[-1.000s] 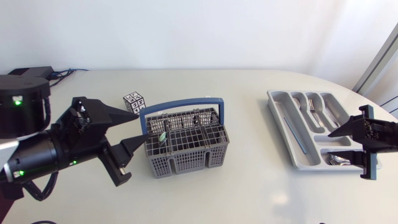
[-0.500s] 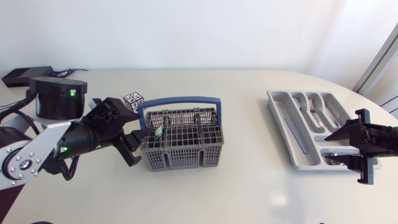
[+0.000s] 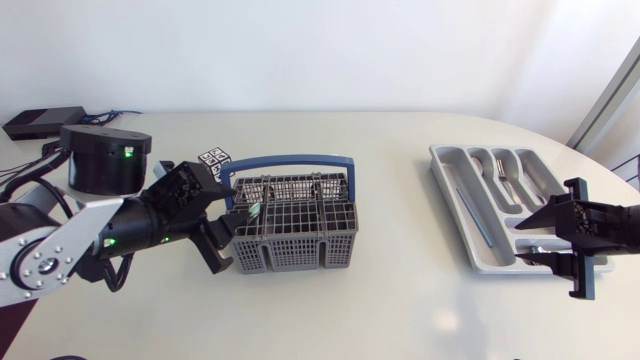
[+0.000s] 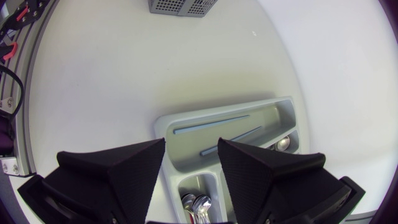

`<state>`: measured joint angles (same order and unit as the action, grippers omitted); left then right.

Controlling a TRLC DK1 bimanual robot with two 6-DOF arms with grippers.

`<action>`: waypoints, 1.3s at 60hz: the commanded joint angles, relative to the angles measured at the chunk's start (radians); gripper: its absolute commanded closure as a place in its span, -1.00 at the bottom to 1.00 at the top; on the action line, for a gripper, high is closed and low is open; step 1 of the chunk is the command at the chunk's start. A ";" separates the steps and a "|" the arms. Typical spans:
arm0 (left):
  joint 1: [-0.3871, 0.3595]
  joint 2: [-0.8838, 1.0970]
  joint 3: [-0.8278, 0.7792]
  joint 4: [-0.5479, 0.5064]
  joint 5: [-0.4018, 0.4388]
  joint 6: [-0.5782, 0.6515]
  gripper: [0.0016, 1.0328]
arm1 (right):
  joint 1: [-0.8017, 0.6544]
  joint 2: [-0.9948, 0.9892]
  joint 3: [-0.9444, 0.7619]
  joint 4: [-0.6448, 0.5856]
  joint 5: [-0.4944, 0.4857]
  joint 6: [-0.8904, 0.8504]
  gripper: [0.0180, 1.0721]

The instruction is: Transfer all utensils from the basket to the drawer tray.

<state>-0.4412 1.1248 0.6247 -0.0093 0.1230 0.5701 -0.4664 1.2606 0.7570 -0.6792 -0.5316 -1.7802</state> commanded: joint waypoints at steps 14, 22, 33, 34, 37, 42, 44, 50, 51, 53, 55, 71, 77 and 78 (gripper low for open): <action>-0.047 0.092 0.027 0.000 -0.016 -0.004 -0.07 | 0.029 -0.017 -0.047 0.000 -0.010 0.024 -0.20; -0.053 0.110 0.033 0.019 -0.031 -0.006 0.01 | 0.035 -0.018 -0.053 0.000 -0.010 0.027 -0.20; -0.053 0.122 0.044 0.022 -0.033 -0.013 0.05 | 0.035 -0.018 -0.050 0.004 -0.010 0.025 -0.20; -0.053 0.124 0.044 0.022 -0.034 -0.013 0.07 | 0.034 -0.020 -0.050 0.004 -0.010 0.025 -0.20; -0.054 0.136 0.050 0.022 -0.040 -0.019 0.17 | 0.035 -0.023 -0.051 0.004 -0.010 0.025 -0.20; -0.057 0.142 0.053 0.022 -0.043 -0.026 0.39 | 0.035 -0.027 -0.053 0.004 -0.010 0.025 -0.20; -0.059 0.145 0.055 0.022 -0.043 -0.026 0.48 | 0.035 -0.027 -0.053 0.004 -0.010 0.025 -0.20; -0.059 0.145 0.056 0.022 -0.051 -0.026 0.68 | 0.035 -0.027 -0.051 0.004 -0.010 0.025 -0.20; -0.060 0.145 0.058 0.022 -0.051 -0.026 0.72 | 0.035 -0.029 -0.051 0.004 -0.010 0.025 -0.20; -0.062 0.144 0.058 0.022 -0.052 -0.026 0.79 | 0.035 -0.029 -0.051 0.004 -0.010 0.025 -0.20; -0.062 0.141 0.058 0.022 -0.052 -0.026 0.83 | 0.035 -0.029 -0.051 0.004 -0.010 0.025 -0.20; -0.067 0.096 0.059 0.023 -0.052 -0.047 0.94 | 0.040 -0.029 -0.053 0.006 -0.010 0.025 -0.20; -0.067 0.075 0.064 0.022 -0.052 -0.049 0.94 | 0.041 -0.033 -0.053 0.003 -0.010 0.025 -0.20; -0.067 0.067 0.066 0.022 -0.052 -0.050 0.94 | 0.041 -0.033 -0.053 0.003 -0.010 0.027 -0.20</action>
<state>-0.4999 1.2205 0.6655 0.0177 0.0658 0.5423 -0.4328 1.2411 0.7288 -0.6765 -0.5320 -1.7752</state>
